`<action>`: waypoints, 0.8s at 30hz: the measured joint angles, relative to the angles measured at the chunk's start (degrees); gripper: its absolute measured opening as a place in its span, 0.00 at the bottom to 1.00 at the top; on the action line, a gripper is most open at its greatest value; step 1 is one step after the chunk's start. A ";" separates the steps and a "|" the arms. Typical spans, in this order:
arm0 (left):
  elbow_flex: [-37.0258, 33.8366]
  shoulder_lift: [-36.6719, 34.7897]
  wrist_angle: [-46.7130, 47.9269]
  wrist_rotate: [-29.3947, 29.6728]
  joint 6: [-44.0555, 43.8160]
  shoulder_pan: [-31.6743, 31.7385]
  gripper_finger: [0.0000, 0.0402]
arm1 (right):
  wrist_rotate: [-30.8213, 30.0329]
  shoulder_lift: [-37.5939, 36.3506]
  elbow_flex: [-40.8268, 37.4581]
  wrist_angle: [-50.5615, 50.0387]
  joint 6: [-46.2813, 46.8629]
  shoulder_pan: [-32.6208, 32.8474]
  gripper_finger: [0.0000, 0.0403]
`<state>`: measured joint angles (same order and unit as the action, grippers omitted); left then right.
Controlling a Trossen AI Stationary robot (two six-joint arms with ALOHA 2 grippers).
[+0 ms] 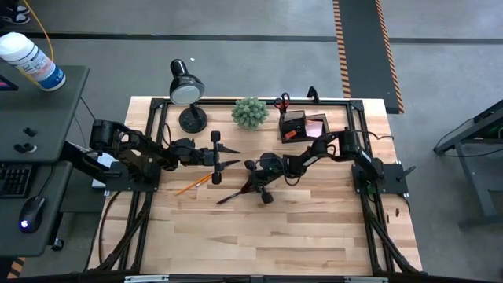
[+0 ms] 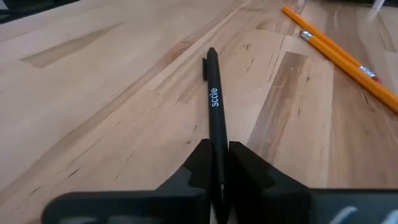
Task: Pick and place office supplies into organizer
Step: Put the black pen into the black desk organizer
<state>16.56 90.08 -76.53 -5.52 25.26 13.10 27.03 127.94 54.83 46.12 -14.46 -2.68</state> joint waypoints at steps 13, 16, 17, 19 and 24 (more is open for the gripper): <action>0.00 0.00 0.02 0.00 0.00 0.00 0.29 | -0.64 -4.18 -0.25 -5.97 -0.93 0.07 0.07; 0.00 0.00 0.03 0.00 0.00 0.00 0.29 | -2.33 -8.39 -0.26 -13.14 -3.38 0.07 0.07; 0.00 0.00 0.04 0.00 0.00 0.02 0.29 | -3.55 -10.03 -0.26 -16.02 -4.39 0.12 0.07; 0.00 0.00 0.04 0.00 0.00 0.00 0.29 | -6.33 -13.32 -0.26 -22.04 -6.66 0.55 0.07; 0.00 0.00 0.06 0.00 0.00 0.00 0.29 | -13.40 -23.22 -0.26 -35.78 -11.01 1.64 0.07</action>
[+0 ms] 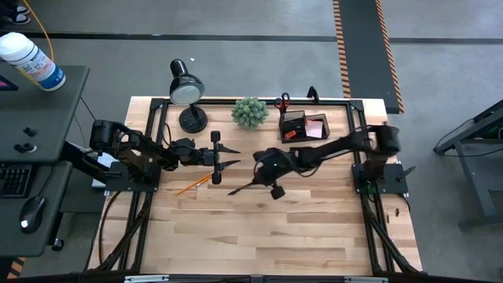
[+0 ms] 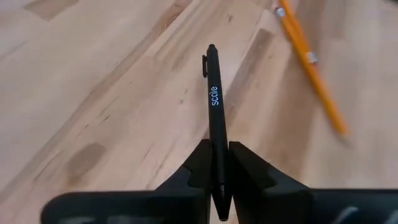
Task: Pick and place office supplies into organizer
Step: Put the black pen into the black desk organizer
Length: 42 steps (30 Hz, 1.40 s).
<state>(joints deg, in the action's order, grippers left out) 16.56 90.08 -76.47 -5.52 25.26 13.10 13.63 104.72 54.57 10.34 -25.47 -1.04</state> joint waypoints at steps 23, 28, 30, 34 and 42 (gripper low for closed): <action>0.02 0.00 0.00 0.00 -0.02 0.00 0.29 | -46.03 -34.40 0.13 -41.84 -18.60 -2.42 0.07; 0.02 0.00 0.00 0.00 -0.01 0.01 0.29 | -53.38 -32.93 0.13 -43.80 -26.01 -3.97 0.07; 0.02 0.00 0.00 0.00 0.00 0.02 0.29 | -57.79 -32.29 0.13 -43.69 -28.44 -4.27 0.07; 0.02 0.00 0.00 0.00 -0.02 0.00 0.29 | -62.73 -31.54 0.13 -45.31 -34.39 -4.27 0.07; 0.02 -0.01 0.00 0.00 -0.02 0.01 0.29 | -63.26 -31.53 0.13 -49.11 -38.16 -5.72 0.07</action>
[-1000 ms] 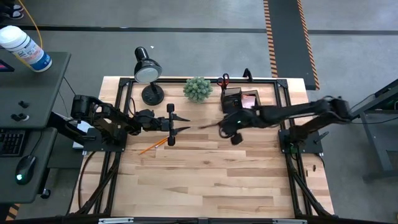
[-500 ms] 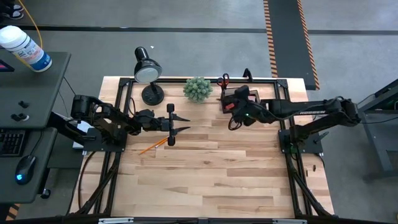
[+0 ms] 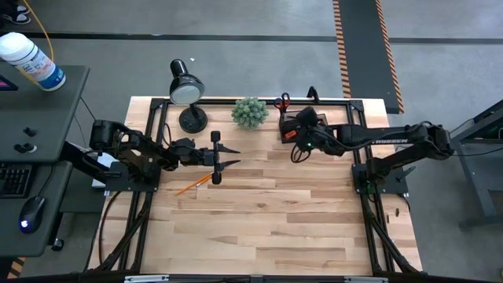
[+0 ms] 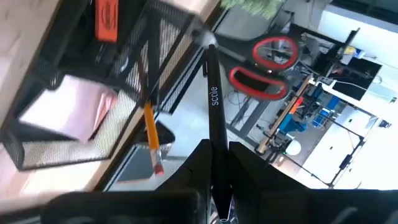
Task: Pick and place office supplies into organizer
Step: Put the black pen into the black desk organizer, then put the bottom orange pencil into the black desk organizer
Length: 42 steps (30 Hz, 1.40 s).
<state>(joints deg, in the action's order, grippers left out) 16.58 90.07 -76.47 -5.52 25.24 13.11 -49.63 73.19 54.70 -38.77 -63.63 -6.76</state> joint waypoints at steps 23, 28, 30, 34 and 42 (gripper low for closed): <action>0.00 0.01 -0.02 0.02 0.01 0.01 0.29 | 3.06 6.74 0.00 1.82 -10.12 -6.32 0.09; 0.00 0.01 -0.02 0.02 0.00 0.01 0.29 | 2.72 8.02 0.00 5.44 -11.17 -6.41 0.15; 0.00 0.01 -0.02 0.02 0.00 0.01 0.29 | 3.54 8.02 0.00 6.40 -12.38 -6.41 0.18; 0.00 0.01 -0.02 0.02 0.00 0.00 0.29 | 3.70 8.02 0.00 6.73 -14.69 -6.41 0.23; 0.00 0.01 0.00 0.02 0.00 -0.01 0.29 | -1.27 8.02 0.00 11.69 -14.36 -6.35 0.30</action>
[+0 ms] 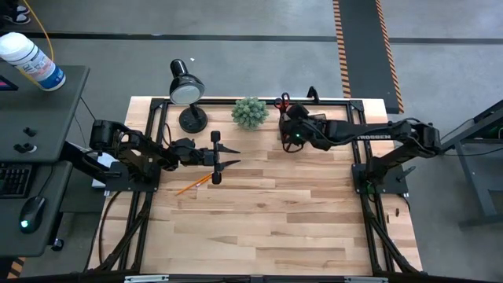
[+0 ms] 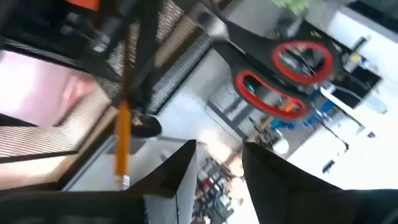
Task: Pick and place office supplies into organizer
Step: Put the bottom orange pencil into the black desk organizer
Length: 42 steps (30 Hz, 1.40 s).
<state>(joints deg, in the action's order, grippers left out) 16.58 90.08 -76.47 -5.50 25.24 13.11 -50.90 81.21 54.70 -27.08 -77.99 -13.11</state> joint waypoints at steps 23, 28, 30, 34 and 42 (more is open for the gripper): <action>0.00 0.00 0.21 0.00 0.19 0.02 0.29 | 55.00 0.27 -0.24 18.58 43.64 10.59 0.30; 0.00 0.00 0.78 -0.02 -0.04 0.02 0.29 | 68.65 4.18 -2.78 28.62 47.78 7.19 0.30; 0.00 0.00 1.70 -0.02 -0.15 0.00 0.29 | 72.15 7.02 -4.33 32.61 49.41 5.97 0.30; 0.00 0.00 3.52 -0.01 -0.73 0.01 0.29 | 75.44 13.48 -6.10 40.83 50.85 4.54 0.30; 0.00 0.00 5.33 0.18 -5.91 0.04 0.29 | 78.40 23.41 -6.14 55.06 54.17 3.63 0.30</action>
<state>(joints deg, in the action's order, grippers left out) 16.58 90.08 -71.14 -5.32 19.32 13.15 27.50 104.62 48.56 27.98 -23.82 -9.48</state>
